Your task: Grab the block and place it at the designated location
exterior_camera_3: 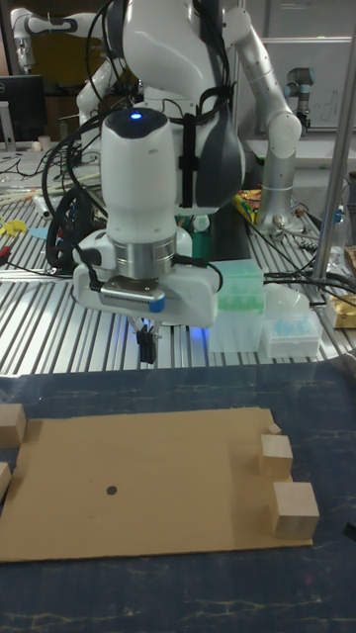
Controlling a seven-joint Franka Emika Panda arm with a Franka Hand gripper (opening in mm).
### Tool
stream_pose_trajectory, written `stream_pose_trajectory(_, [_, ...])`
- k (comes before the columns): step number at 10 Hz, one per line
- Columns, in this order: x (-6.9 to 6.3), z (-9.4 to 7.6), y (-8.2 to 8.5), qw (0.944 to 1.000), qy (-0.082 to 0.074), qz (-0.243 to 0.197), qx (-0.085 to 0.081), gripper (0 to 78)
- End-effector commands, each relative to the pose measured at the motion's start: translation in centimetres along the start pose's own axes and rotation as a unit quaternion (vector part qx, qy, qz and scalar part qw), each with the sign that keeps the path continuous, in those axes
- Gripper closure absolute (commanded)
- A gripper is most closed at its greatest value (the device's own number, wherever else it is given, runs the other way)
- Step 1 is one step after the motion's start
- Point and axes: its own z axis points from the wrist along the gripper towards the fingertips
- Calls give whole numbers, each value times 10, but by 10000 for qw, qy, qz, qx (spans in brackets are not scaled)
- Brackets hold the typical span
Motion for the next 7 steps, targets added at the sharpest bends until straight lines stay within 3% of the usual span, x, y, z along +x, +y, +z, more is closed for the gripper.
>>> stream_pose_trajectory(1, [-1,-1,0,9987,-20,509,-67,776])
stream_pose_trajectory(7, [0,0,-1,9985,-94,531,-57,776])
